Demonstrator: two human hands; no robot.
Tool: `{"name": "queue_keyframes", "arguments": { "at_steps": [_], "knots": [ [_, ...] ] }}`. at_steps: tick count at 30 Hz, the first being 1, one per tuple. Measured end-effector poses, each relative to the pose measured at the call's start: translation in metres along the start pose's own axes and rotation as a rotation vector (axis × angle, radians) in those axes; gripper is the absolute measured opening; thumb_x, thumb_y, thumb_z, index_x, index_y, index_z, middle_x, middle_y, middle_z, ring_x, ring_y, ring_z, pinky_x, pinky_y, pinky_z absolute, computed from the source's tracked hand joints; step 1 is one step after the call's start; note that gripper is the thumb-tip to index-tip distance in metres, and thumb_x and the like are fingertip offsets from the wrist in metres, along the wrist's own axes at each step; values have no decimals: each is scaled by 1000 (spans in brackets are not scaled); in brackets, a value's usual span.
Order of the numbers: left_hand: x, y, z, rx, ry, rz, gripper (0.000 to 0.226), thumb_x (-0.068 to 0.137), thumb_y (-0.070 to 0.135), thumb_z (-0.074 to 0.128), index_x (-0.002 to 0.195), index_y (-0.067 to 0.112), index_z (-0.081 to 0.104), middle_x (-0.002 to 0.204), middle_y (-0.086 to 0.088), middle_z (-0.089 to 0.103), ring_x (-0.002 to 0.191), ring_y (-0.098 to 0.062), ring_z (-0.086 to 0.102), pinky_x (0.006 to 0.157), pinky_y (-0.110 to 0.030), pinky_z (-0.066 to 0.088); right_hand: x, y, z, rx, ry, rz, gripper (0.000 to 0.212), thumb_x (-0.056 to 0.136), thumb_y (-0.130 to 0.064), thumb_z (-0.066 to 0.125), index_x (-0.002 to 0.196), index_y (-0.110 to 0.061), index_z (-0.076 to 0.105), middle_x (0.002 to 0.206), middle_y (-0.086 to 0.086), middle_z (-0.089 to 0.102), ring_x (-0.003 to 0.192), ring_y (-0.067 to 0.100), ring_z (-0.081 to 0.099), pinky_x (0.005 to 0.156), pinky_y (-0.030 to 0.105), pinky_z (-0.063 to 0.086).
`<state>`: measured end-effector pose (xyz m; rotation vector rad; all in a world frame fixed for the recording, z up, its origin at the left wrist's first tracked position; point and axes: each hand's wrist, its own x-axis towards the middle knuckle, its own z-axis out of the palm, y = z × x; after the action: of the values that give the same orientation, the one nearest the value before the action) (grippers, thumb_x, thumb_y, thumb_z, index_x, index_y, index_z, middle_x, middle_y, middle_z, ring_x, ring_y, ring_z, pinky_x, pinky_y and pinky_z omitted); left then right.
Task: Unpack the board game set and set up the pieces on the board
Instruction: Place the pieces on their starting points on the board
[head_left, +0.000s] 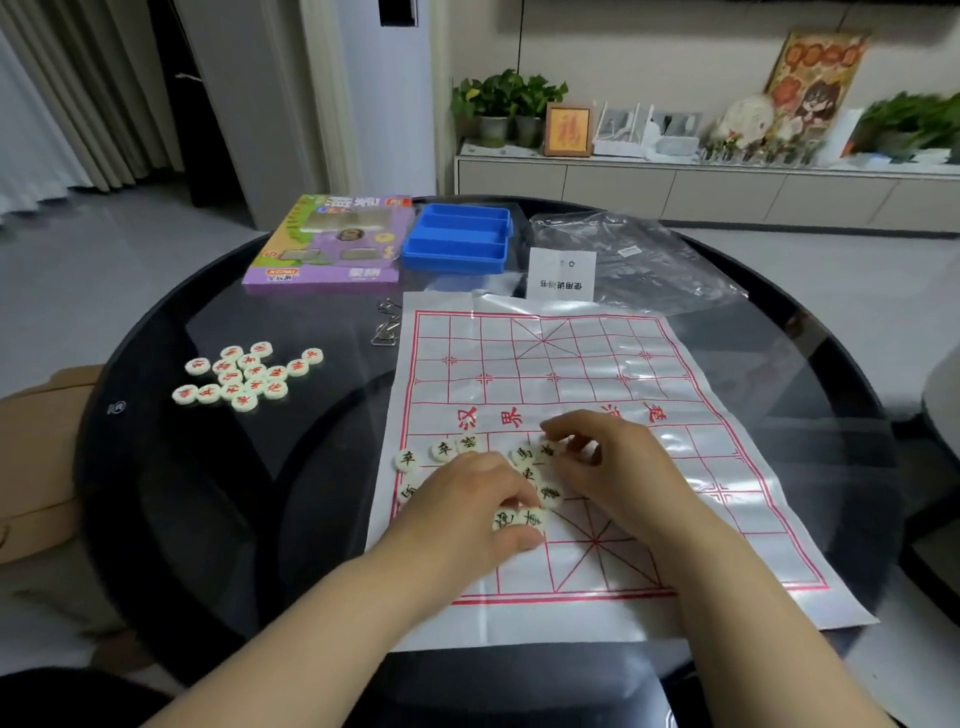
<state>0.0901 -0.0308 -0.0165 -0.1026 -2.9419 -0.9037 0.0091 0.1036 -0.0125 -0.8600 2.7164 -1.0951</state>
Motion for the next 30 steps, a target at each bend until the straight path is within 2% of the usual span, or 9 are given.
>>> {"name": "queue_keyframes", "arguments": {
  "at_steps": [3, 9, 15, 18, 22, 24, 27, 30],
  "knots": [
    [-3, 0, 2, 34, 24, -3, 33, 86, 36, 56, 119, 28, 56, 114, 12, 49, 109, -3, 38, 90, -14, 27, 0, 0, 0, 5, -11, 12, 31, 85, -7, 57, 113, -17, 62, 73, -26, 42, 61, -9, 42, 58, -2, 35],
    [-8, 2, 8, 132, 22, 51, 37, 87, 42, 52, 122, 29, 55, 119, 14, 50, 114, -5, 36, 96, -15, 17, 0, 2, 0, 2, 10, 7, 30, 84, -5, 55, 111, -16, 63, 72, -24, 43, 62, -7, 43, 59, 0, 35],
    [-14, 4, 3, 64, 67, 12, 41, 80, 44, 61, 117, 27, 57, 102, 18, 44, 105, -3, 36, 88, -14, 19, -3, 3, 0, 9, 39, 22, 26, 85, -5, 55, 108, -13, 64, 71, -25, 43, 62, -6, 44, 58, 0, 34],
    [-19, -5, -5, 39, 113, -6, 37, 79, 42, 62, 114, 27, 60, 99, 21, 41, 104, -2, 38, 92, -14, 25, -4, 2, 0, 7, 50, 23, 24, 86, -7, 56, 108, -14, 64, 72, -25, 44, 63, -6, 44, 57, 2, 35],
    [-27, -29, -22, 26, 156, -67, 33, 83, 37, 59, 114, 25, 61, 97, 24, 43, 100, 3, 36, 98, -16, 27, -3, -3, -1, -7, 56, 31, 25, 86, -9, 58, 108, -18, 64, 76, -24, 44, 66, -8, 41, 62, 12, 35],
    [-31, -43, -35, 23, 193, -102, 28, 85, 31, 58, 111, 23, 62, 92, 25, 44, 95, 2, 40, 94, -15, 31, -2, -10, -3, -2, 49, 17, 23, 85, -8, 59, 103, -20, 64, 76, -25, 44, 66, -7, 42, 57, 5, 34],
    [-36, -71, -57, 15, 300, -176, 20, 86, 20, 59, 104, 18, 67, 86, 23, 47, 88, 3, 43, 76, -6, 30, 5, -26, -3, -49, -42, -19, 21, 86, -11, 59, 100, -26, 62, 78, -25, 44, 68, -1, 46, 57, 4, 35],
    [-40, -105, -74, 40, 430, -293, 19, 86, 13, 59, 102, 12, 68, 94, 11, 54, 102, -11, 47, 75, -9, 27, 20, -48, 5, -95, -121, -70, 24, 88, -12, 56, 110, -21, 62, 79, -27, 42, 68, -7, 43, 61, 4, 35]
  ]
}}
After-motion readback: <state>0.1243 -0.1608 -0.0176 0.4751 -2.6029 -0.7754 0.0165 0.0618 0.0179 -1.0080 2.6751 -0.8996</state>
